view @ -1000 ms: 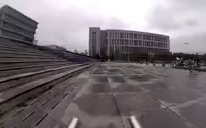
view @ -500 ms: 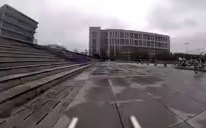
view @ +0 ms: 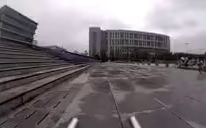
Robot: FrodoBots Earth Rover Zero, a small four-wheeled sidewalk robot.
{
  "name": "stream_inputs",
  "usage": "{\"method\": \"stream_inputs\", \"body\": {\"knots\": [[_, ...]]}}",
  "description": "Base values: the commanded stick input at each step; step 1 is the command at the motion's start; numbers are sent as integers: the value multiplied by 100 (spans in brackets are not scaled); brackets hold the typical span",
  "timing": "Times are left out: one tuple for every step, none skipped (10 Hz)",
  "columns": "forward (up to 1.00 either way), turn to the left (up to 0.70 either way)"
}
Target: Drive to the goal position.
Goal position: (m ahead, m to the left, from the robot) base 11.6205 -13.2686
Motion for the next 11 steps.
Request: {"method": "stream_inputs", "body": {"knots": [[70,0],[70,0],[70,0],[70,0],[70,0],[70,0],[70,0],[70,0],[70,0],[70,0],[70,0]]}}
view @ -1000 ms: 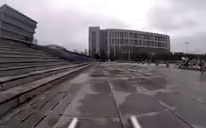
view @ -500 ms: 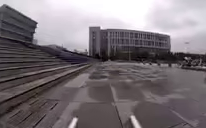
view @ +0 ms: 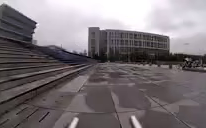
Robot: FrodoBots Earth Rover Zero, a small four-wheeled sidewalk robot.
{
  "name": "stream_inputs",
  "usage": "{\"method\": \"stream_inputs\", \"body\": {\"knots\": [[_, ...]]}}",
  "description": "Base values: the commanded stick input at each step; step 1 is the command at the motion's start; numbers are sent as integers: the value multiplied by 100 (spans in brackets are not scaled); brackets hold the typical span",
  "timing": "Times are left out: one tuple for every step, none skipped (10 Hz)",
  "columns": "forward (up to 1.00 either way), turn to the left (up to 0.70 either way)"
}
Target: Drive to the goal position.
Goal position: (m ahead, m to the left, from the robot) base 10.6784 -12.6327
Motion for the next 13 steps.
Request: {"method": "stream_inputs", "body": {"knots": [[70,0],[70,0],[70,0],[70,0],[70,0],[70,0],[70,0],[70,0],[70,0],[70,0],[70,0],[70,0],[70,0]]}}
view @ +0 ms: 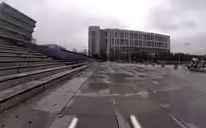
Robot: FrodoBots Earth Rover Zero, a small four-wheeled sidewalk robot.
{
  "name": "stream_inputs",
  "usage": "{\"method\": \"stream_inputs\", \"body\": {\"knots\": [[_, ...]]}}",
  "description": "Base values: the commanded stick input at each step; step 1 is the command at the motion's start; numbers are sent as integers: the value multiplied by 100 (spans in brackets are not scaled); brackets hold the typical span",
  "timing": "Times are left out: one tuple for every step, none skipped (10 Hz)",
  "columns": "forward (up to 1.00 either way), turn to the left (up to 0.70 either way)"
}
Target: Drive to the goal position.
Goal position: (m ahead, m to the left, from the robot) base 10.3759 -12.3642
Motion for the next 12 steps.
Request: {"method": "stream_inputs", "body": {"knots": [[70,0],[70,0],[70,0],[70,0],[70,0],[70,0],[70,0],[70,0],[70,0],[70,0],[70,0],[70,0]]}}
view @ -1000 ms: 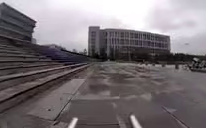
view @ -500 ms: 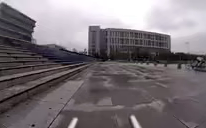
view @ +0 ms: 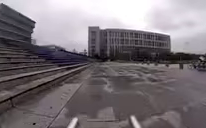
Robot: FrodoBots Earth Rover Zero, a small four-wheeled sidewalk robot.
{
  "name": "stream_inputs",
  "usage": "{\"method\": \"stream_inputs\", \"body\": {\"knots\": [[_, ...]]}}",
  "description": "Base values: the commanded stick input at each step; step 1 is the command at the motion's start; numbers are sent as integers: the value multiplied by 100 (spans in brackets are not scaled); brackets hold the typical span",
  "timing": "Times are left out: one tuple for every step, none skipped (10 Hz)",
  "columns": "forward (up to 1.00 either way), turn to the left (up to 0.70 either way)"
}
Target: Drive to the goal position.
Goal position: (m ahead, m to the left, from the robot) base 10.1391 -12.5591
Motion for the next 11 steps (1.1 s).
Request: {"method": "stream_inputs", "body": {"knots": [[70,0],[70,0],[70,0],[70,0],[70,0],[70,0],[70,0],[70,0],[70,0],[70,0],[70,0]]}}
